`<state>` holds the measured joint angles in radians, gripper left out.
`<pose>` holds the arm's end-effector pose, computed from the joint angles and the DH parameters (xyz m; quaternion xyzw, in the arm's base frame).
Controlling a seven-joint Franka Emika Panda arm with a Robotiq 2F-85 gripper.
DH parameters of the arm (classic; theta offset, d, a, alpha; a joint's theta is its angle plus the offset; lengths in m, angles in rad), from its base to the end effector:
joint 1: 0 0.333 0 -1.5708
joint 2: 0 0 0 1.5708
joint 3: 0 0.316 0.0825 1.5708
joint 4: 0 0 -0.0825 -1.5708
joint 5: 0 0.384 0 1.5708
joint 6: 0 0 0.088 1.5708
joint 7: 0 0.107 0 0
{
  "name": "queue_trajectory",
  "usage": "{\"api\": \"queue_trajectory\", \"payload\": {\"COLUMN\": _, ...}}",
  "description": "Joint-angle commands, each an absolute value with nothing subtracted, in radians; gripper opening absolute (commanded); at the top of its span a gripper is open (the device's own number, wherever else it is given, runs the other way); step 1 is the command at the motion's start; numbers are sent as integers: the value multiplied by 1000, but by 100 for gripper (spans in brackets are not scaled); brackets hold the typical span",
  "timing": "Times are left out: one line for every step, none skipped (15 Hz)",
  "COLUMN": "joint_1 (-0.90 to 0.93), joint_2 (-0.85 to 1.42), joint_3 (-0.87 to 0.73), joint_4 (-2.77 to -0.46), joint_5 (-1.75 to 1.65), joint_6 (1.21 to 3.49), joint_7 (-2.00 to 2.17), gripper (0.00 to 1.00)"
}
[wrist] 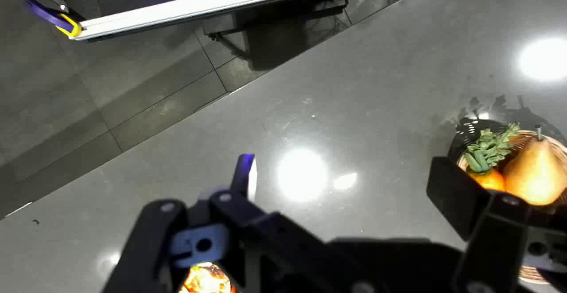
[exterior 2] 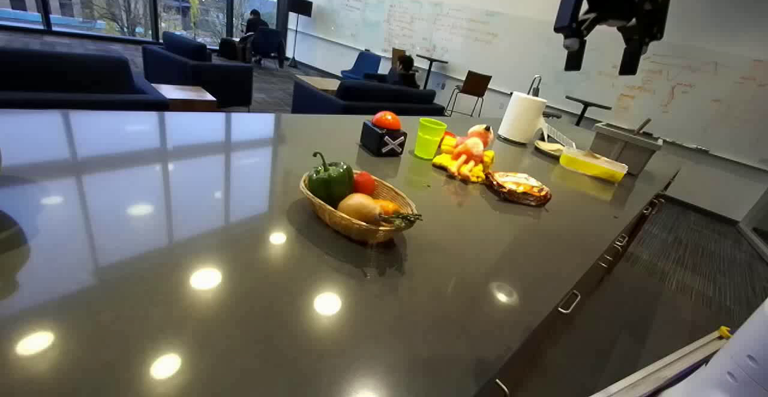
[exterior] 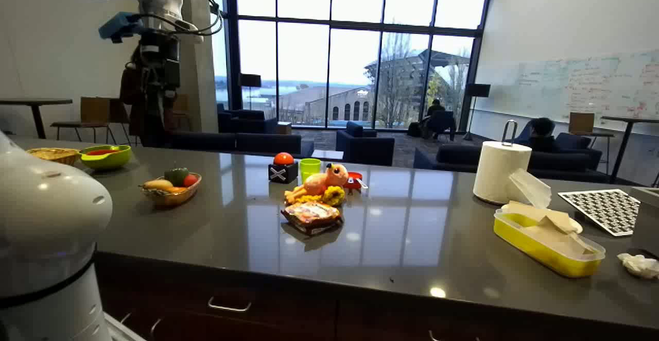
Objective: Move the orange plush toy to the left.
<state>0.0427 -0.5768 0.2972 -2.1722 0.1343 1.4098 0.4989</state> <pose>0.3231 0.1570 0.5826 0.9890 -0.1060 -0.0897 0.0513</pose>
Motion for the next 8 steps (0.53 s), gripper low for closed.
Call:
{"api": "queue_trajectory", "payload": {"joint_1": 51, "joint_2": -574, "joint_3": 291, "joint_4": -2169, "joint_5": 131, "joint_6": 1408, "joint_7": 503, "gripper": 100}}
{"api": "queue_trajectory", "payload": {"joint_1": 51, "joint_2": -574, "joint_3": 291, "joint_4": -2169, "joint_5": 131, "joint_6": 1408, "joint_7": 503, "gripper": 100}}
{"api": "queue_trajectory", "payload": {"joint_1": 51, "joint_2": -574, "joint_3": 291, "joint_4": -2169, "joint_5": 131, "joint_6": 1408, "joint_7": 503, "gripper": 100}}
{"api": "queue_trajectory", "payload": {"joint_1": 51, "joint_2": -574, "joint_3": 291, "joint_4": -2170, "joint_5": 131, "joint_6": 1408, "joint_7": 503, "gripper": 100}}
{"api": "queue_trajectory", "payload": {"joint_1": 51, "joint_2": -573, "joint_3": 291, "joint_4": -2170, "joint_5": 131, "joint_6": 1408, "joint_7": 503, "gripper": 100}}
{"api": "queue_trajectory", "payload": {"joint_1": 51, "joint_2": -573, "joint_3": 291, "joint_4": -2170, "joint_5": 131, "joint_6": 1408, "joint_7": 503, "gripper": 100}}
{"api": "queue_trajectory", "payload": {"joint_1": 51, "joint_2": -573, "joint_3": 291, "joint_4": -2170, "joint_5": 131, "joint_6": 1408, "joint_7": 503, "gripper": 100}}
{"api": "queue_trajectory", "payload": {"joint_1": 49, "joint_2": -566, "joint_3": 292, "joint_4": -2163, "joint_5": 100, "joint_6": 1414, "joint_7": 480, "gripper": 100}}
